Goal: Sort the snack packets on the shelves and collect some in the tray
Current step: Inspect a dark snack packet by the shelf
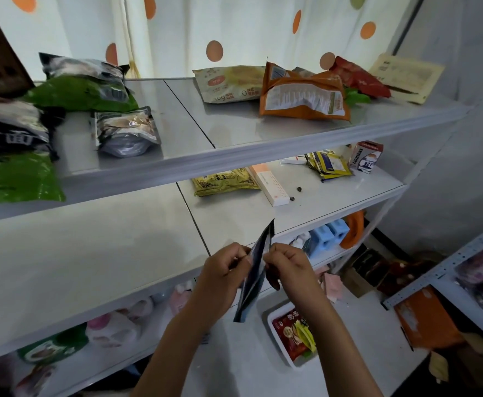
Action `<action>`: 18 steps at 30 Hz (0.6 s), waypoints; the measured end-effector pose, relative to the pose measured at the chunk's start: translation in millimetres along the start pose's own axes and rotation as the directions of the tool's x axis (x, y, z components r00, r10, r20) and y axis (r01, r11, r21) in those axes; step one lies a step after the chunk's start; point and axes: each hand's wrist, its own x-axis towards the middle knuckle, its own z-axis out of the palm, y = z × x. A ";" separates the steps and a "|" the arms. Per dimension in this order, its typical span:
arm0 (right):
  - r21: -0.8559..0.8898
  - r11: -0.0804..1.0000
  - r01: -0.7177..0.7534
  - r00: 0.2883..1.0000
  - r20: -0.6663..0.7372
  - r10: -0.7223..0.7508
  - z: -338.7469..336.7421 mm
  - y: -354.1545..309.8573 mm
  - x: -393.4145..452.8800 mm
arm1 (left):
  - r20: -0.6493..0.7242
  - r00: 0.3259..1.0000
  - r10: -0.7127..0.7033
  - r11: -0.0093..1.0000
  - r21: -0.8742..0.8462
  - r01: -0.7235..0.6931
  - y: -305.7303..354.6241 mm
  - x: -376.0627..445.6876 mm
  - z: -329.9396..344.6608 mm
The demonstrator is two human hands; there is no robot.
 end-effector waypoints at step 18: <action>-0.402 0.913 0.067 0.997 -0.018 -0.081 -28.0 26.5 0.4 | 0.161 0.986 -0.045 0.960 0.282 -0.002 -12.8 -5.4 -15.7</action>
